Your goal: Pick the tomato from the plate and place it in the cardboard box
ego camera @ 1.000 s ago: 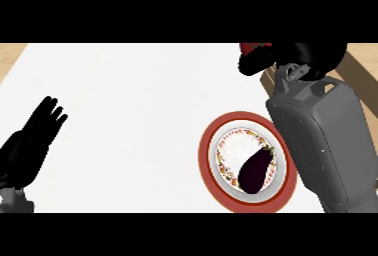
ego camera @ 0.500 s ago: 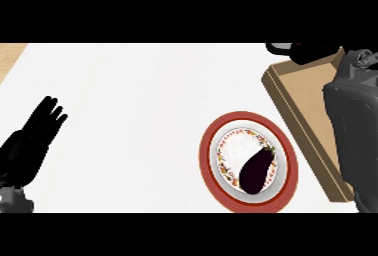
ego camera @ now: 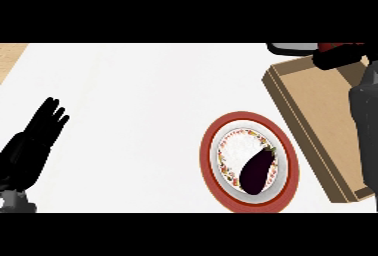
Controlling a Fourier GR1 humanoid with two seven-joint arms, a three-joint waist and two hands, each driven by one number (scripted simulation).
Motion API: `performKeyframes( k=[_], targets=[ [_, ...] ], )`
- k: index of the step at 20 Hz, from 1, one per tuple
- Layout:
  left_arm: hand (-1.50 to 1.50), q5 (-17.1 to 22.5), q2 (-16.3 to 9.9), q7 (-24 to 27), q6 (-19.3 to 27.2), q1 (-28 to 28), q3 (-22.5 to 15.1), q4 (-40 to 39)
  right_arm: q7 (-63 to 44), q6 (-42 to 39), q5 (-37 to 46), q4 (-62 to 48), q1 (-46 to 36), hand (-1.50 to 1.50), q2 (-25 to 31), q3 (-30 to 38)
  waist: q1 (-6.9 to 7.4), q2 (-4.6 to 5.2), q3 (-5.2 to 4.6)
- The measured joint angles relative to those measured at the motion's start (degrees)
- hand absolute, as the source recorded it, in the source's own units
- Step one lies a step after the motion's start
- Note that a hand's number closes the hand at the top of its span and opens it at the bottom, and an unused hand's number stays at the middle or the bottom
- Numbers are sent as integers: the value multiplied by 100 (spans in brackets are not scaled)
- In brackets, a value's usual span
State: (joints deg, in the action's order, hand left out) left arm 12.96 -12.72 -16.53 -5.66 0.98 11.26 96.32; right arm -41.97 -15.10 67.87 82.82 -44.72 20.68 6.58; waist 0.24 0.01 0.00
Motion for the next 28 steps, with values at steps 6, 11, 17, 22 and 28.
performKeyframes(
  k=[6,11,17,22,28],
  targets=[
    [0,-47,44,24,-25,71,-6,-113,571,703,-200,-467,594,150,-37,224,2,7,1],
    [0,-25,16,16,-65,23,40,-51,594,716,-568,-1115,754,-150,-71,661,15,9,2],
    [0,-52,-17,113,-139,133,103,-293,981,952,-971,-1513,1022,-150,-176,870,-2,7,2],
    [0,-76,41,-4,-65,50,81,-108,1451,1740,-1289,-1254,1254,-150,-393,1076,-17,-3,5],
    [0,-71,68,21,-67,-16,99,-92,1706,2710,-2064,-599,1339,-150,-635,1824,-59,-18,5]
  ],
)
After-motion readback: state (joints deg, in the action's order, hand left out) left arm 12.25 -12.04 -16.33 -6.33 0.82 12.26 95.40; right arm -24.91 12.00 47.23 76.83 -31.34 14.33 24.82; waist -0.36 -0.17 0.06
